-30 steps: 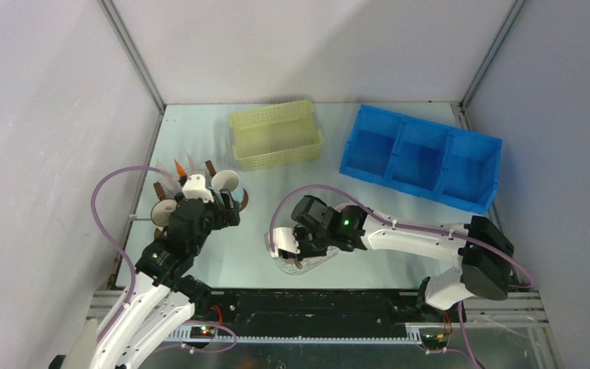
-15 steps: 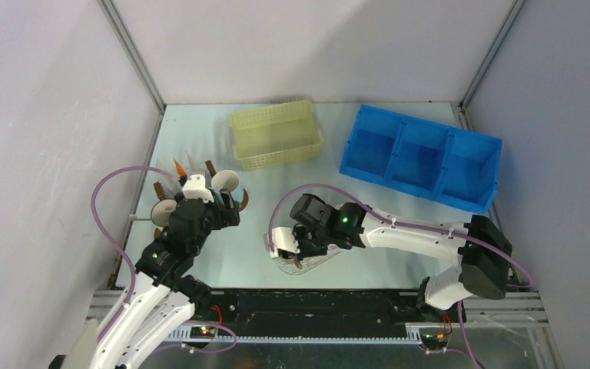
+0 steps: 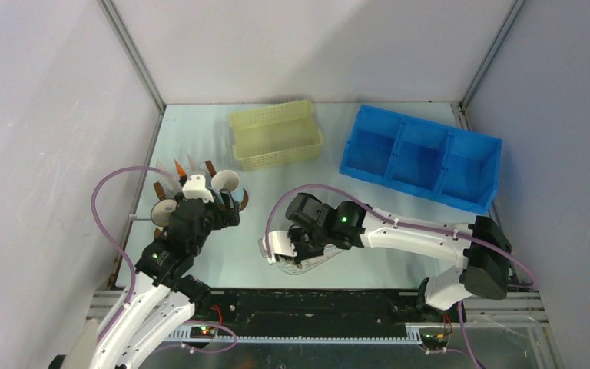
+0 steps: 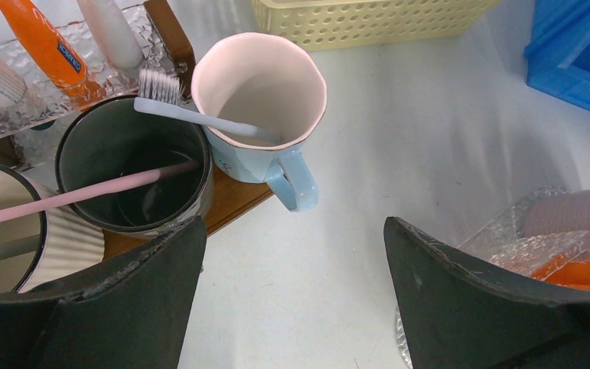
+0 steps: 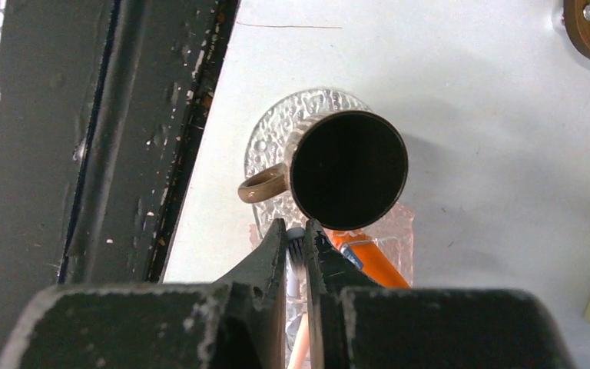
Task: Prepare toiletry sets of a toothbrush and toothpaste on the tray
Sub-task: Adjust the toothbrush in the toothpaste holder.
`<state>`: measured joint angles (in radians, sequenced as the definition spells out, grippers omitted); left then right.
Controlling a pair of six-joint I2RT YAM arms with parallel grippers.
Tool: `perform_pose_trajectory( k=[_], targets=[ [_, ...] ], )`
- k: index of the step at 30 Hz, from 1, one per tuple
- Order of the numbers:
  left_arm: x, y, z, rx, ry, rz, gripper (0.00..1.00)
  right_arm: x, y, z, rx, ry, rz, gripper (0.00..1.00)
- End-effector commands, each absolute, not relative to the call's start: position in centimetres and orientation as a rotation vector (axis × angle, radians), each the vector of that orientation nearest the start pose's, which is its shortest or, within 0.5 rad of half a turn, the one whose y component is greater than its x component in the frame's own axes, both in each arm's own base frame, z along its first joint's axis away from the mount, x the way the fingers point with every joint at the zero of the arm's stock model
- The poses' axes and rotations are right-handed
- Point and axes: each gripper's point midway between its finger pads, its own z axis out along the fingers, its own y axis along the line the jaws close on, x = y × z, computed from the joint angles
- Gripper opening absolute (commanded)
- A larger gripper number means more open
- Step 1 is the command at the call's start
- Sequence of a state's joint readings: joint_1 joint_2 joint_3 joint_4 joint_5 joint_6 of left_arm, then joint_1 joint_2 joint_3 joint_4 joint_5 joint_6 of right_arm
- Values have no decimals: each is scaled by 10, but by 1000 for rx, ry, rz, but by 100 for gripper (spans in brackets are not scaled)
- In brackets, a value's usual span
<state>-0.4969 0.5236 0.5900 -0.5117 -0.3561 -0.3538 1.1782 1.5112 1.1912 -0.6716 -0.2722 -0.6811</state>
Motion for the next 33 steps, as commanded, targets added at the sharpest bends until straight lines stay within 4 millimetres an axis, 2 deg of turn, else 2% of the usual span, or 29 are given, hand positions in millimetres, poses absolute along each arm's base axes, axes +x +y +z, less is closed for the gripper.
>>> perform_pose_trajectory(
  k=[1, 19, 29, 33],
  targets=[
    [232, -68, 190, -73, 1960, -177, 92, 109, 355, 154, -2168, 1335, 567, 0],
    [233, -71, 188, -53, 1965, -189, 92, 75, 357, 182, -2266, 991, 545, 0],
    [234, -68, 184, -41, 1981, -157, 93, 54, 354, 187, -2271, 816, 637, 0],
    [234, -67, 183, -38, 1984, -144, 93, 50, 353, 181, -2267, 778, 654, 0]
  ],
)
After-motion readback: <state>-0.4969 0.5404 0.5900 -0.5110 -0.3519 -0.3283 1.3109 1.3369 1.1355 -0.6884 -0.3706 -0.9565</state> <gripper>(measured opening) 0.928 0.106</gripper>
